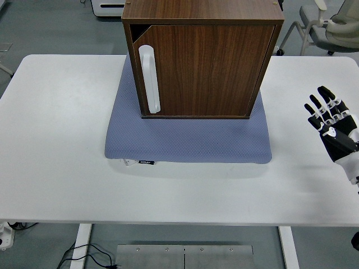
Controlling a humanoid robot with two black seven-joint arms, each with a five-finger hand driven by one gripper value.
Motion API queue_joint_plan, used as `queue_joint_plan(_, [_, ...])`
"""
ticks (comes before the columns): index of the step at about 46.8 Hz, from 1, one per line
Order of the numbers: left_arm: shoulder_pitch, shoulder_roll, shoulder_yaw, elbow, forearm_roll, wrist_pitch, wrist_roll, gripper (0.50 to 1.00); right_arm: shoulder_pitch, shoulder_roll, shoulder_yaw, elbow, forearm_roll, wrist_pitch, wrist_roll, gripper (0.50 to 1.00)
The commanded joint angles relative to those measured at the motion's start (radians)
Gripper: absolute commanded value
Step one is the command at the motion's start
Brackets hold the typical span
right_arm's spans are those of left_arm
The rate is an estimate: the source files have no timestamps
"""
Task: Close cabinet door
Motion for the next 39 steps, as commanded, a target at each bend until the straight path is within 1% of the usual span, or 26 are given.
queue_joint_plan(1, [0.000, 0.000, 0.000, 0.000, 0.000, 0.000, 0.000, 1.000, -0.022, 0.003, 0.006, 0.001, -0.002, 0.003, 0.000, 1.000])
queue_joint_plan(39, [0.000, 0.000, 0.000, 0.000, 0.000, 0.000, 0.000, 1.000, -0.097, -0.008, 0.052, -0.007, -0.003, 0.009, 0.000, 1.000])
